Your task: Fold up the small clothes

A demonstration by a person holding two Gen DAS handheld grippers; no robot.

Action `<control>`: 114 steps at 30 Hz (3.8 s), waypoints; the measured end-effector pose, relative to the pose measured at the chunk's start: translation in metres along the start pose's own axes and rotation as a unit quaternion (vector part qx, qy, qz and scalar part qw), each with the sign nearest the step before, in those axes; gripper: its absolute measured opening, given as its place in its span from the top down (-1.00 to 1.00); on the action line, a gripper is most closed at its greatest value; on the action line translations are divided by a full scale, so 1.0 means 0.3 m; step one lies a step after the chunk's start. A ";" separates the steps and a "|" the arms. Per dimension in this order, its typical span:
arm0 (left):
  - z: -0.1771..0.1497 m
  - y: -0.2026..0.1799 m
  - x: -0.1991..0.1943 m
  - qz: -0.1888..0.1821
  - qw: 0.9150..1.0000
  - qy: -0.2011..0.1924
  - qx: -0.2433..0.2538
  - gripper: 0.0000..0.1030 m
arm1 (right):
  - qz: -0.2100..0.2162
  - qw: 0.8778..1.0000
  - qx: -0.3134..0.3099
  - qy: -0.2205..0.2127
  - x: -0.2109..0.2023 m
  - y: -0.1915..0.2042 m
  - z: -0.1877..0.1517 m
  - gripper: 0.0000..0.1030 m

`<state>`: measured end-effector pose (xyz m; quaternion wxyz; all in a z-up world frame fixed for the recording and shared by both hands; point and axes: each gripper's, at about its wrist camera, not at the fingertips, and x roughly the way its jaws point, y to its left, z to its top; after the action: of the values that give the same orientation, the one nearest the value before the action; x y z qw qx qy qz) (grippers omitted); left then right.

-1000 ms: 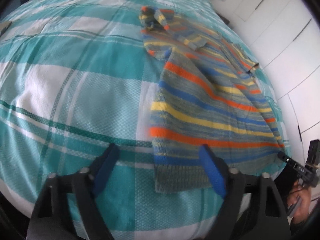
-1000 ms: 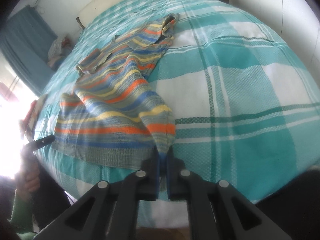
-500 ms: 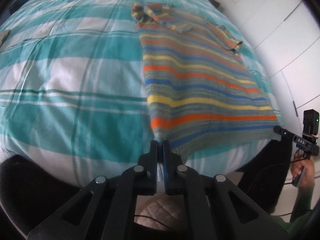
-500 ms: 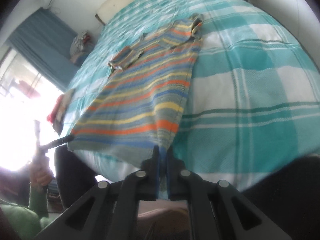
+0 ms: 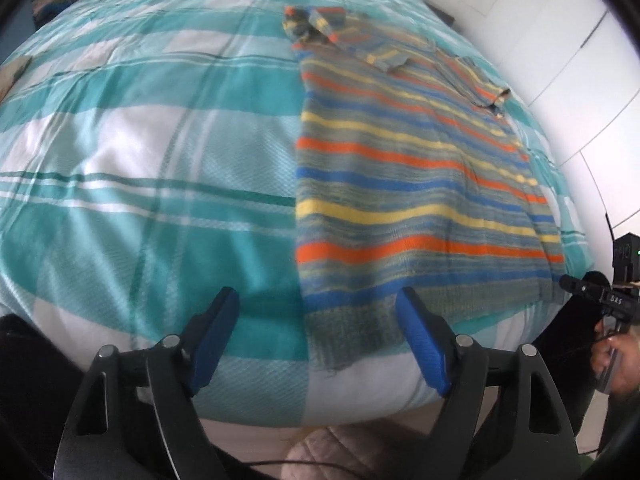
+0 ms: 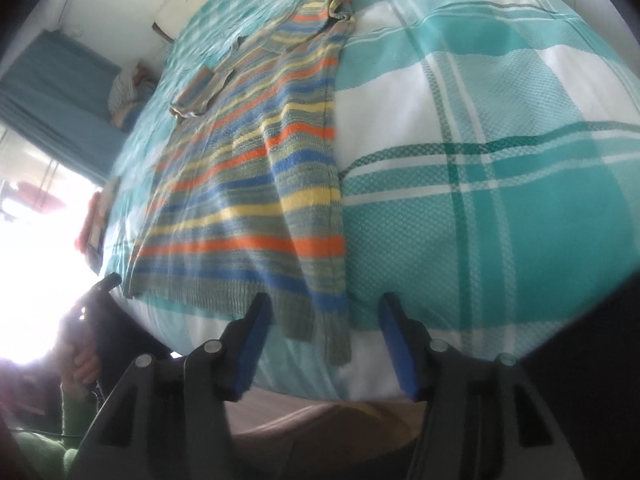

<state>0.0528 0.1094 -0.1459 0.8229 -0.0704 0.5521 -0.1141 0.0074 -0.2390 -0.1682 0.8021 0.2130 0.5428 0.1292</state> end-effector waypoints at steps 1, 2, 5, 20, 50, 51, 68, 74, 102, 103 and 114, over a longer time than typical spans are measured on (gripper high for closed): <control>0.001 -0.013 0.026 0.011 1.000 0.007 0.006 -0.19 | 0.001 1.000 -0.007 0.006 0.019 0.005 0.004 -0.07; -0.011 -0.036 0.025 0.024 1.000 0.009 0.015 0.39 | 0.001 1.000 -0.014 0.013 0.032 0.014 0.005 0.11; -0.017 -0.034 -0.008 0.008 1.000 0.008 0.011 0.91 | -0.008 0.999 -0.033 0.019 0.025 0.042 0.003 0.88; -0.055 -0.020 0.014 0.071 0.997 0.013 0.029 0.91 | -0.068 0.996 -0.031 0.053 0.067 0.021 -0.031 0.90; -0.081 -0.169 0.024 0.102 0.985 0.016 0.135 0.13 | -0.103 0.985 -0.128 0.044 0.133 0.156 0.007 0.76; -0.090 -0.164 0.002 0.099 0.985 0.024 0.138 0.12 | -0.102 0.986 -0.118 0.061 0.119 0.142 -0.008 0.76; 0.107 -0.190 0.114 0.069 0.987 -0.133 0.061 -0.62 | -0.209 0.881 -0.421 -0.048 0.214 0.482 0.697 -0.29; 0.070 -0.228 0.115 0.095 0.979 -0.147 0.103 -0.63 | -0.173 0.912 -0.371 -0.027 0.521 0.409 0.848 -0.10; 0.075 -0.198 0.152 0.071 0.986 -0.137 0.065 -0.75 | -0.003 0.940 0.200 -0.276 -0.125 -0.652 0.769 0.69; 0.073 -0.201 0.153 0.074 0.985 -0.138 0.067 -0.75 | -0.024 0.939 0.203 -0.275 -0.132 -0.651 0.756 0.95; 0.063 -0.202 0.148 0.080 0.985 -0.134 0.073 -0.76 | -0.122 0.923 0.259 -0.257 -0.164 -0.695 0.654 0.98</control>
<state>0.0796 0.0390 -0.1637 0.8990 0.0199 0.4307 -0.0770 0.1655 -0.4827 -0.1659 0.8404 0.3714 0.3544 -0.1735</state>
